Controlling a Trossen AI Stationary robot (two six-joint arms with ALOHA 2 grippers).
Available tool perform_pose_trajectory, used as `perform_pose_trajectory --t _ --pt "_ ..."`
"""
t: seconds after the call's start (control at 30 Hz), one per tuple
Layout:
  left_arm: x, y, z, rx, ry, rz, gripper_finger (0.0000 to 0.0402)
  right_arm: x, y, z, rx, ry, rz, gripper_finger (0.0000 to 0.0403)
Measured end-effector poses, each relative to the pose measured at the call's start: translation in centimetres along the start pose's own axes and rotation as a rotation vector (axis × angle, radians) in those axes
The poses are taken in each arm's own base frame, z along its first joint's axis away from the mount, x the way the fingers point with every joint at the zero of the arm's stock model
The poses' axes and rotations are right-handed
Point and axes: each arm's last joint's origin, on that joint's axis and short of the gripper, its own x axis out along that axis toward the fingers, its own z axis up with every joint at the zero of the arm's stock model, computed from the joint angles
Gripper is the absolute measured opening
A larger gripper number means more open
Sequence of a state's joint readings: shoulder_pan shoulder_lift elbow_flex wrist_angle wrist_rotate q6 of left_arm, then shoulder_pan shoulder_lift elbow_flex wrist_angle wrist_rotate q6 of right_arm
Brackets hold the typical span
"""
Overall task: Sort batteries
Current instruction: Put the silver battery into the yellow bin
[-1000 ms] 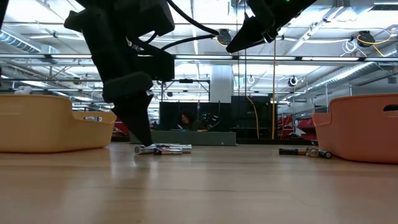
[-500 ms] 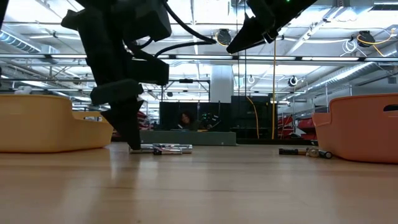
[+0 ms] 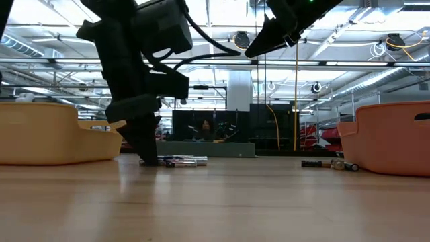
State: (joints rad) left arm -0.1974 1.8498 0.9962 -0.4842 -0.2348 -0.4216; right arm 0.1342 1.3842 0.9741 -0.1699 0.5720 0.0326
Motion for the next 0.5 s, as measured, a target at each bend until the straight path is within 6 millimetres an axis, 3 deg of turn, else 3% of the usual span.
perform_pose_trajectory --t 0.2,0.4,0.5 --pt "0.2 -0.1 -0.1 0.043 0.015 -0.005 0.0044 0.0 0.0 0.0 -0.003 0.004 0.000 0.0090" --pt "-0.1 -0.3 -0.3 0.051 0.028 -0.023 0.0043 0.0 0.0 -0.1 -0.004 0.007 0.000 0.0090" --pt "-1.7 -1.0 -0.1 0.055 0.021 -0.031 0.0043 0.0 0.0 -0.1 -0.001 0.007 0.001 0.0090"
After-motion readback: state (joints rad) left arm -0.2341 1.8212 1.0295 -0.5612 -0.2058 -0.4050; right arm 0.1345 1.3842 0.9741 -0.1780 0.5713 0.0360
